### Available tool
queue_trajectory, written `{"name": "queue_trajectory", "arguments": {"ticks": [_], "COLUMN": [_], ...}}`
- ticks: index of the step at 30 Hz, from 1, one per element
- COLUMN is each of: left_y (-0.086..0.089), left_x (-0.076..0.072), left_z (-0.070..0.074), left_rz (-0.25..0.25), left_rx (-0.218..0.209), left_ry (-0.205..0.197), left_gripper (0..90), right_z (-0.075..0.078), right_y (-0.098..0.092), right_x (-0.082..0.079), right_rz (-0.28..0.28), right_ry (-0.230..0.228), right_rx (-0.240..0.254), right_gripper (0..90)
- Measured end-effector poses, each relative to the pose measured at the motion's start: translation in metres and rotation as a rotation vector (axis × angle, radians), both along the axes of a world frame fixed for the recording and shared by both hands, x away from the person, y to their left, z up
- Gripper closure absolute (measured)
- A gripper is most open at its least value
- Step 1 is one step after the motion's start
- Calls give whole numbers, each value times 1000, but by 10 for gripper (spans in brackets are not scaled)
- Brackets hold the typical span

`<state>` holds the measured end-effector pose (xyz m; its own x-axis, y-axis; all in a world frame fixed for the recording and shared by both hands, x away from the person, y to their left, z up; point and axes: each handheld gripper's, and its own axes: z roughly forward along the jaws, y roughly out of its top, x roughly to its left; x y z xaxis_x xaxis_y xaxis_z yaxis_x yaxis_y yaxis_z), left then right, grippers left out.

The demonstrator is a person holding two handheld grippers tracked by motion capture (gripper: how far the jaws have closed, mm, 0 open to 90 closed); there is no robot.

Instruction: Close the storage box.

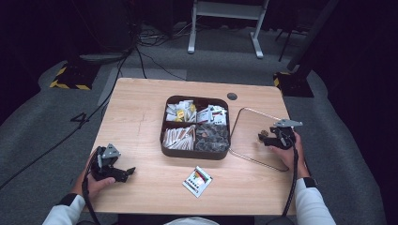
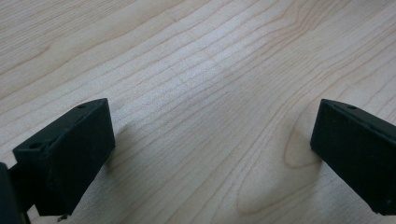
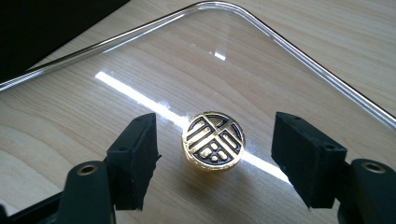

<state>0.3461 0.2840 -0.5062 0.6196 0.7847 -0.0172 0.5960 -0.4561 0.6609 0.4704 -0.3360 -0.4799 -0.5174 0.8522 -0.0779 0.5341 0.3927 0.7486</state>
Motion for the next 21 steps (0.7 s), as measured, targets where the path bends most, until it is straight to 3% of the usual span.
{"name": "queue_trajectory", "arguments": {"ticks": [8,11,15,21], "left_y": [0,0,0,0], "left_x": [0,0,0,0], "left_z": [0,0,0,0], "left_rz": [2,2,2,2], "left_rx": [-1,-1,-1,-1], "left_ry": [0,0,0,0], "left_gripper": [1,1,1,1], "right_z": [-9,-13,-14,-13], "right_y": [-1,-2,-3,-3], "right_x": [7,12,16,17], "right_rz": [-15,-15,-28,-16], "right_ry": [29,60,65,69], "right_rx": [1,17,42,46], "right_gripper": [331,334,360,484]}}
